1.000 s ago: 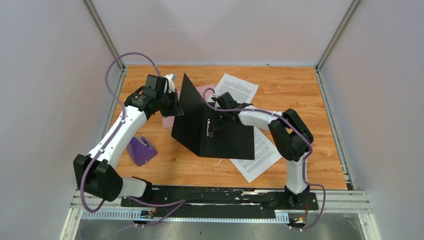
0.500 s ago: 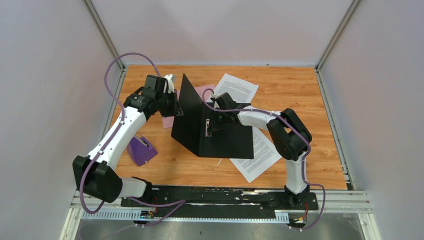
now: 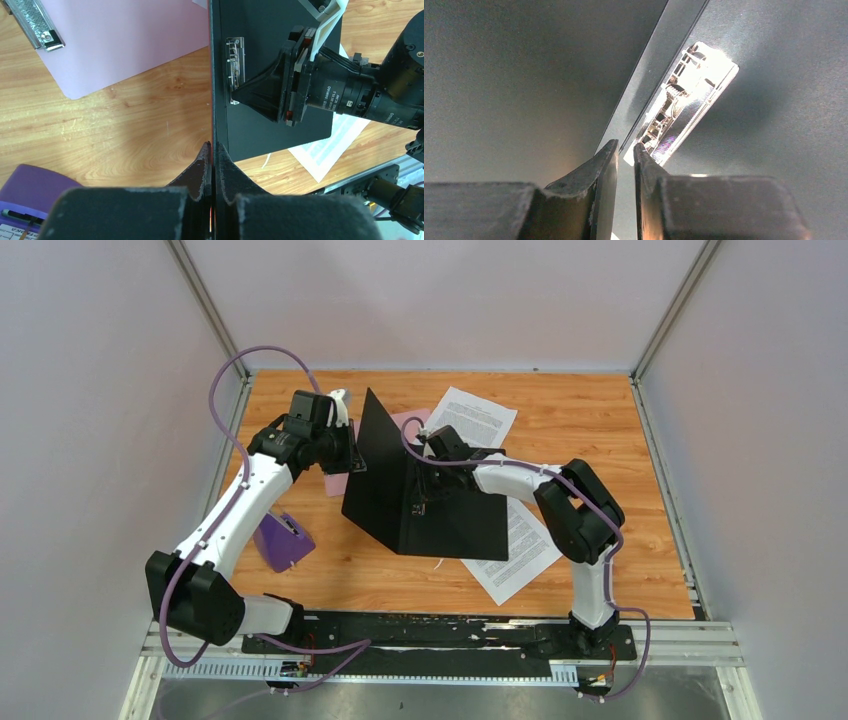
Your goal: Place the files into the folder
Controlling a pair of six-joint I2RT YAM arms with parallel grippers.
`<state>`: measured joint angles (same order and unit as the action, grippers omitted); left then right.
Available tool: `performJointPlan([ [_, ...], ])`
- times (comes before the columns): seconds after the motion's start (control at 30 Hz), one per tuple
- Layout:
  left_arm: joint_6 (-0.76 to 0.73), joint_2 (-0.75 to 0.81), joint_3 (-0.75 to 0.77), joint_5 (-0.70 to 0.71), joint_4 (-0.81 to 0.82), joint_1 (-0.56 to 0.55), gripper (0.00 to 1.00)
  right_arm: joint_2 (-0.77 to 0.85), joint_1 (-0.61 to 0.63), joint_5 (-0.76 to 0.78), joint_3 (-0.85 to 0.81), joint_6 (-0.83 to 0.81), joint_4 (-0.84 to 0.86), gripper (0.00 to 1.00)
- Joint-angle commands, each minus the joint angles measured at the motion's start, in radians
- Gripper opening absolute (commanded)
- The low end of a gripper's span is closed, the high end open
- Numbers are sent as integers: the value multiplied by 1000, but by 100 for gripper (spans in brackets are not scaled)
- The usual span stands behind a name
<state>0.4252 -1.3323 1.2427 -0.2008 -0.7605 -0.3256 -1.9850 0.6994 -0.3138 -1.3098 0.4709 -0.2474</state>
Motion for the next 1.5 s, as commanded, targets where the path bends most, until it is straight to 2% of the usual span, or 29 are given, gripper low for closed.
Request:
performJointPlan([
  [0.0, 4, 29, -7, -13, 10, -3, 0, 29, 6, 20, 1, 15, 17, 18],
  [0.3, 7, 34, -13, -15, 13, -3, 0, -3, 14, -2, 18, -9, 18, 16],
  [0.47, 6, 29, -14, -18, 15, -3, 0, -13, 17, 14, 34, -21, 3, 11],
  [1.03, -12, 32, 2, -2, -13, -3, 0, -75, 32, 309, 69, -113, -220, 5],
  [1.17, -18, 31, 10, 1, -26, -3, 0, -64, 31, 355, 75, -120, -229, 5],
  [1.3, -16, 33, 5, -2, -26, -1, 0, -17, 31, 314, 63, -133, -177, 5],
  [1.47, -2, 34, -15, -17, -6, -2, 0, 61, 14, 137, 34, -134, -45, 9],
])
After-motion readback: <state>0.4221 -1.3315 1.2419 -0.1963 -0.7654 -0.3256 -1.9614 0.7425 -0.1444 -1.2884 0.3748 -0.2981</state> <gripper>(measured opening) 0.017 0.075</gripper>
